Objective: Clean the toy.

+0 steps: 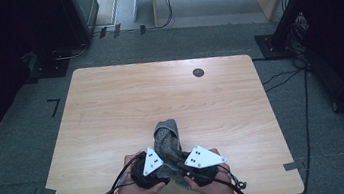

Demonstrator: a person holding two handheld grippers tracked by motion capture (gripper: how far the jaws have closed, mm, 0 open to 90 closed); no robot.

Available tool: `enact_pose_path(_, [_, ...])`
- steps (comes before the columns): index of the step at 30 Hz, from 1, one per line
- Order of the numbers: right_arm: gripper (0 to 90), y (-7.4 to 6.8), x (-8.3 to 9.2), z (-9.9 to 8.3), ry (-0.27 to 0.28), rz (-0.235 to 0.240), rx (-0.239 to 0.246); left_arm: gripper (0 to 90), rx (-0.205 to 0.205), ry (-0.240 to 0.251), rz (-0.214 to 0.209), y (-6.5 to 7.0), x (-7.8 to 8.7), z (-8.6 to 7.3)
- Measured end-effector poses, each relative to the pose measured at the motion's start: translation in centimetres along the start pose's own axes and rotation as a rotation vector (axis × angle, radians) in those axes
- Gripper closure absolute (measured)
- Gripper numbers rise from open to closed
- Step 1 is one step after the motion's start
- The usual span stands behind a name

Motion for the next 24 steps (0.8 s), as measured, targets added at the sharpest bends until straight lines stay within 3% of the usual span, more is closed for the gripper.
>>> enact_pose_path(2, [80.7,0.9,0.3,-0.2,-0.003,-0.042,-0.007,34.3,0.012,0.008,-0.007,-0.1,0.0,0.0])
enact_pose_path(6, [81.8,0.9,0.4,-0.3,0.003,-0.023,-0.035,34.3,0.013,0.006,-0.004,-0.2,0.0,-0.1])
enact_pose_path(8, [81.9,-0.3,0.2,0.0,0.022,0.035,-0.013,34.4,0.001,0.015,-0.002,-0.1,0.0,0.0])
enact_pose_path(9, [81.9,-0.3,0.2,0.0,0.022,0.035,-0.013,34.4,0.001,0.015,-0.002,-0.1,0.0,0.0])
enact_pose_path(10, [81.8,-0.8,0.2,0.1,0.014,0.016,0.028,34.5,-0.018,0.022,0.010,-0.1,0.2,0.0])
enact_pose_path(12, [81.8,-0.6,0.2,0.2,0.014,0.013,0.031,34.5,-0.020,0.029,0.010,-0.1,0.3,0.1])
enact_pose_path(16, [81.9,1.5,0.9,0.0,0.012,-0.055,-0.041,34.5,-0.018,0.039,0.013,-0.2,0.5,0.2])
enact_pose_path(18, [81.9,1.5,0.9,0.0,0.013,-0.054,-0.049,34.5,-0.014,0.041,0.011,-0.2,0.5,0.2])
enact_pose_path(19, [81.9,1.3,0.9,0.1,0.014,-0.048,-0.047,34.5,-0.013,0.040,0.009,-0.2,0.5,0.2])
enact_pose_path(20, [81.9,0.5,0.7,0.2,0.026,-0.011,-0.036,34.5,-0.016,0.036,0.006,-0.1,0.4,0.1])
enact_pose_path(24, [81.8,-0.3,0.4,0.3,0.020,-0.003,-0.002,34.5,-0.022,0.033,0.008,-0.1,0.5,0.1])
Point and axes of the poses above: each handheld gripper's, and its own axes: x roughly backward along the jaws, z roughly out of its top, y roughly to its right, the point moved 4 cm from there along -x, roughly forward along the jaws, and after that the axes turned 8 degrees about y, right-handed, at the moved point
